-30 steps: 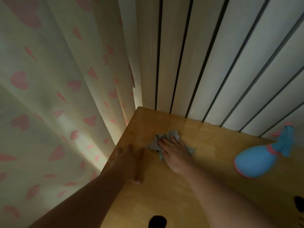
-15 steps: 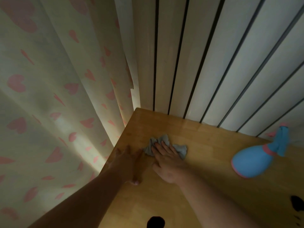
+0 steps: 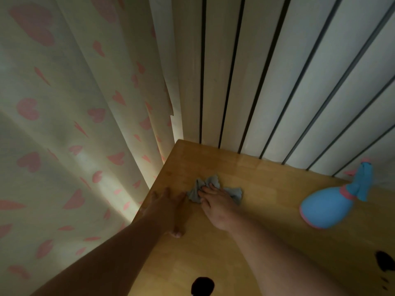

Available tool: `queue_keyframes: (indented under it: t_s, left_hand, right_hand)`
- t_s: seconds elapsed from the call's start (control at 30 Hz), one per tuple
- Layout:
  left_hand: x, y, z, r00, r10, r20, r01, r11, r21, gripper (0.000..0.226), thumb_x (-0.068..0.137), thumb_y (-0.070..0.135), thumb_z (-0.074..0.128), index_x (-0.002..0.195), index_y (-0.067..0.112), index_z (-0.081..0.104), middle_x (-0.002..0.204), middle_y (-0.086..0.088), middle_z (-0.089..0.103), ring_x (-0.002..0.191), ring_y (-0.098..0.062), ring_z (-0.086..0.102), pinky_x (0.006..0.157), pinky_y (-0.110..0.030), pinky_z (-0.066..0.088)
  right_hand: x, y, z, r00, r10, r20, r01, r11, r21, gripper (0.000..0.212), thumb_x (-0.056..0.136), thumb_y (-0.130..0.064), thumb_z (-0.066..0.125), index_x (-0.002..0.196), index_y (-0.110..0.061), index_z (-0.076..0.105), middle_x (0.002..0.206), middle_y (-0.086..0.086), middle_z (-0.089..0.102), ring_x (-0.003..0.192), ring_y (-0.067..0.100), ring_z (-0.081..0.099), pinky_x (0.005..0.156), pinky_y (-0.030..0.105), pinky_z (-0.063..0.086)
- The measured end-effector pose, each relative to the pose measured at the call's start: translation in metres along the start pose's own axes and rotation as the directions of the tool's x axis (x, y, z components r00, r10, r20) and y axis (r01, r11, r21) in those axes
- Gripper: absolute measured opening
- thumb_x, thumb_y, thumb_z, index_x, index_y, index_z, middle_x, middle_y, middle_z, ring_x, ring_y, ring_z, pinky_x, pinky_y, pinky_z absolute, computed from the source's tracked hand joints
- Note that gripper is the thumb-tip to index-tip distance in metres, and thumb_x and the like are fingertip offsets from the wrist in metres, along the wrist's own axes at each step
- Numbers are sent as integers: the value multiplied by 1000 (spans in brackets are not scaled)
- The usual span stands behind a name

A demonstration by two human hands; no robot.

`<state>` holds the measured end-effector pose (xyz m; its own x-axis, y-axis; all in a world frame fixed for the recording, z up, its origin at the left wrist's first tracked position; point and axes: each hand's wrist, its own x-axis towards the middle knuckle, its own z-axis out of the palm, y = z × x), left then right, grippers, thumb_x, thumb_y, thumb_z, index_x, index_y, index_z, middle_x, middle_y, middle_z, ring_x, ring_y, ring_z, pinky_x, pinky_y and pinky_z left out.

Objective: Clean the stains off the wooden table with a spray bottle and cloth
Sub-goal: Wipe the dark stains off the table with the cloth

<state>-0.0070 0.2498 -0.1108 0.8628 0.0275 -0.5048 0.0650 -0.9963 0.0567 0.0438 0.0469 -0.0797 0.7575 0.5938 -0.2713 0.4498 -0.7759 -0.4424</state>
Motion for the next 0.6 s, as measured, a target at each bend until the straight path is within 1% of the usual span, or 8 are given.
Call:
queue_keyframes:
  t_s: [0.07,0.13,0.2,0.33,0.4,0.5,0.6]
  left_hand:
    - [-4,3,-4,1000,-1,5,1,1000,13,138,40,78,75,144,53,-14,160,-11,12,147,-46,10,107,-69,30]
    - [-7,5,-6,1000,-6,0,6,1000,7,138,44,75,79,146,52,-12,162,-11,7,148,-45,7,109,-68,28]
    - [-8,6,-8,1000,-8,10,8,1000,30,138,47,74,79,148,49,-11,162,-12,7,148,-44,6,111,-66,25]
    - [-9,6,-7,1000,9,-1,-9,999,36,135,49,74,79,149,48,-9,161,-12,8,147,-45,9,112,-66,26]
    - [-9,8,-7,1000,18,4,-18,998,58,132,56,71,79,152,44,-8,161,-14,7,148,-42,9,116,-62,20]
    - [-15,13,-14,999,48,-20,-45,994,102,127,62,67,79,155,38,-4,161,-14,12,149,-37,10,119,-58,12]
    - [-18,15,-18,999,46,-18,-44,993,106,128,62,66,79,155,38,-4,161,-15,13,149,-37,9,119,-58,12]
  right_hand:
    - [-3,-2,1,1000,0,-5,0,1000,9,48,105,-33,24,151,-20,28,160,-7,17,148,10,6,118,28,2]
    - [-7,-3,3,1000,-4,-13,5,1000,5,48,105,-32,25,151,-19,28,160,-6,17,148,11,5,120,29,3]
    - [-11,-5,4,1000,-3,-19,3,1000,-7,48,105,-31,26,151,-19,28,160,-6,16,148,11,5,120,30,3]
    - [-18,-8,7,999,-6,-44,5,1000,-26,48,105,-30,26,151,-18,28,160,-6,17,148,11,5,118,29,2]
    - [-22,-9,10,998,-12,-54,11,1000,-27,48,105,-30,26,151,-18,27,160,-7,18,148,11,5,117,28,1]
    - [-25,-9,15,997,-9,-70,8,1000,-12,48,105,-31,26,151,-19,27,160,-7,17,148,9,4,117,26,-1]
    - [-28,-10,19,997,-13,-77,12,1000,-16,48,105,-30,27,151,-18,27,160,-6,17,148,10,4,116,25,-2]
